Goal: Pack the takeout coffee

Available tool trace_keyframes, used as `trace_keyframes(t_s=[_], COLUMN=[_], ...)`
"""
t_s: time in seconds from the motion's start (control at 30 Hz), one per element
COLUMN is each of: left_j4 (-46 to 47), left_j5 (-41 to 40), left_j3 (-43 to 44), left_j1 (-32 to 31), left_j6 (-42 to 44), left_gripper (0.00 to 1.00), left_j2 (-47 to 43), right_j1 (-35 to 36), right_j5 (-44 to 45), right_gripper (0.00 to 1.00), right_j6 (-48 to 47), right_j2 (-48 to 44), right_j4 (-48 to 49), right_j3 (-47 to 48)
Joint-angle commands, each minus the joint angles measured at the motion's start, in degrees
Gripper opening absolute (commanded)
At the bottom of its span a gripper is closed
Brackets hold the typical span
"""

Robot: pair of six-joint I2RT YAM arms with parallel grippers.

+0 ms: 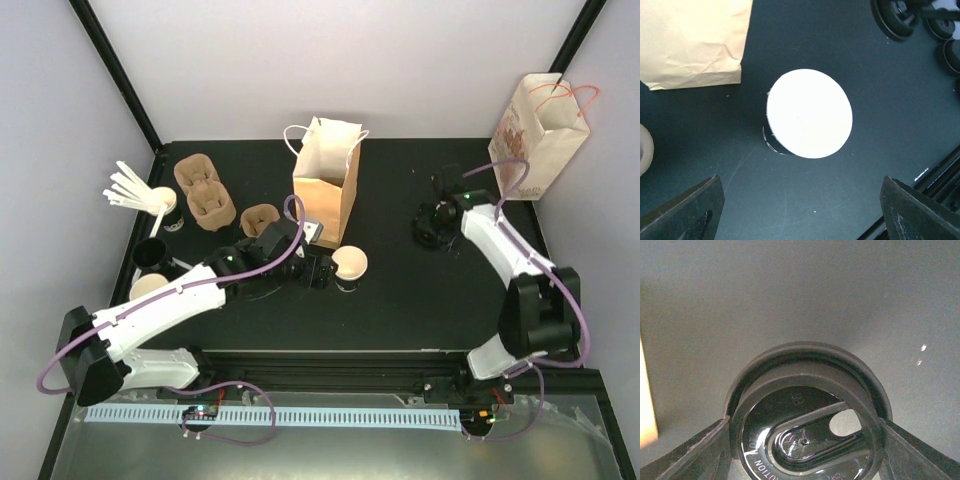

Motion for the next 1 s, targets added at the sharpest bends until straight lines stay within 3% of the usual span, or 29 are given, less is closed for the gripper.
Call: trace_keyframes(t_s=[0.0, 0.23, 0.37, 0.6, 0.97], left_j4=[5.98, 9.45, 11.06, 10.62, 14.4], left_j5=[2.56, 6.42, 7.11, 10.9, 14.88], left_j3=[-2.74, -7.63, -9.57, -10.62, -12.92], left_j1=[2.4, 6.32, 7.8, 11.13, 13.97], left_j6=[-1.9, -2.37, -2.37, -2.52, -3.71], left_gripper=[0.88, 0.88, 0.88, 0.88, 0.88], left_j2=[-2.37, -5.42, -7.06, -8.74, -8.03], right_j1=[4.69, 10.87, 16.14, 24.74, 32.16], right_j5=[-0.57, -12.99, -19.17, -14.93, -3.16], right_gripper=[0.75, 0.74, 0.69, 0.75, 0.78], right_j6=[-2.61, -10.56, -13.26, -16.0, -18.21], right_j2=[-9.71, -21.59, -20.95, -16.31, -8.04], right_j4=[-1.28, 2.41, 4.56, 2.44, -2.25], right_j3=[-6.84, -13.6, -12.88, -6.54, 0.73])
